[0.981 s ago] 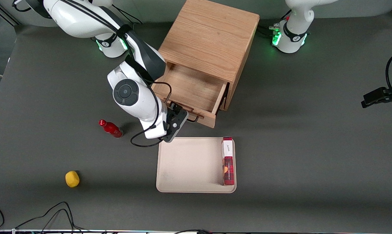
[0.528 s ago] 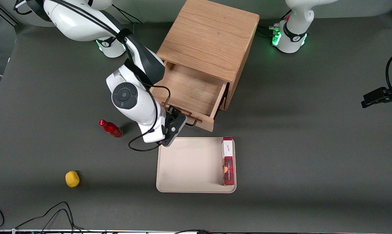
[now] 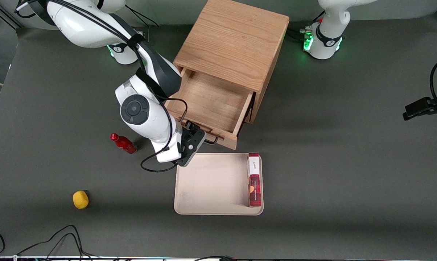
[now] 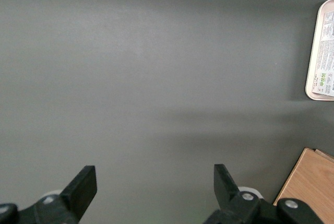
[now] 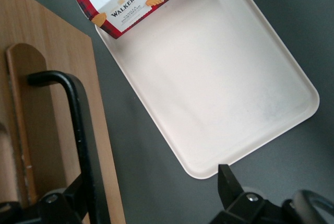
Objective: Open upper drawer
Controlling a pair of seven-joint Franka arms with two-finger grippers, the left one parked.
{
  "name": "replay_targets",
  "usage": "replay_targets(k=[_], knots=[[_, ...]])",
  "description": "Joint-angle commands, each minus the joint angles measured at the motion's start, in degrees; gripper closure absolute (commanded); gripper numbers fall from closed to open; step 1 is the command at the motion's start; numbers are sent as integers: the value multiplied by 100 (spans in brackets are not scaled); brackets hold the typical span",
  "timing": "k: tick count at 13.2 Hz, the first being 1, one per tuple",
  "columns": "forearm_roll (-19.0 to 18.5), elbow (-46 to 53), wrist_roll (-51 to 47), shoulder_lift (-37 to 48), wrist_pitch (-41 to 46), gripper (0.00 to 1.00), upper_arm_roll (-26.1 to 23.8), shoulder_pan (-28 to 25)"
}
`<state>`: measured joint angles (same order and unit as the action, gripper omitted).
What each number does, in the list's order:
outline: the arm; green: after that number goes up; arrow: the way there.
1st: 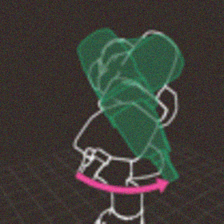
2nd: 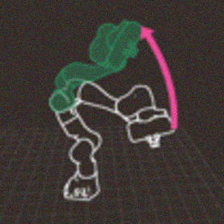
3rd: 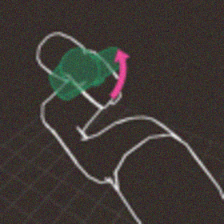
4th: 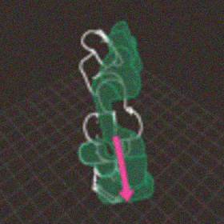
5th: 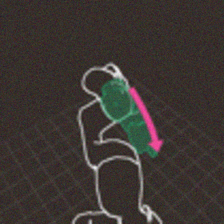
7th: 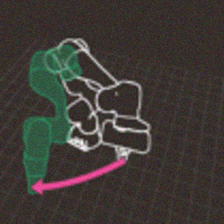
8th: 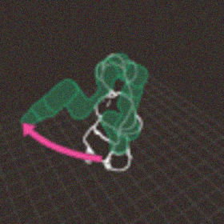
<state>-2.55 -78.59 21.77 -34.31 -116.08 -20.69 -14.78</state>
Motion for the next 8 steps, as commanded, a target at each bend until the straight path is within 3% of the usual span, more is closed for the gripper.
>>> replay_targets(k=[1,8], knots=[[-149,257,178,-155,-11,0,-41,80],[-149,450,320,-234,-20,0,-6,160]])
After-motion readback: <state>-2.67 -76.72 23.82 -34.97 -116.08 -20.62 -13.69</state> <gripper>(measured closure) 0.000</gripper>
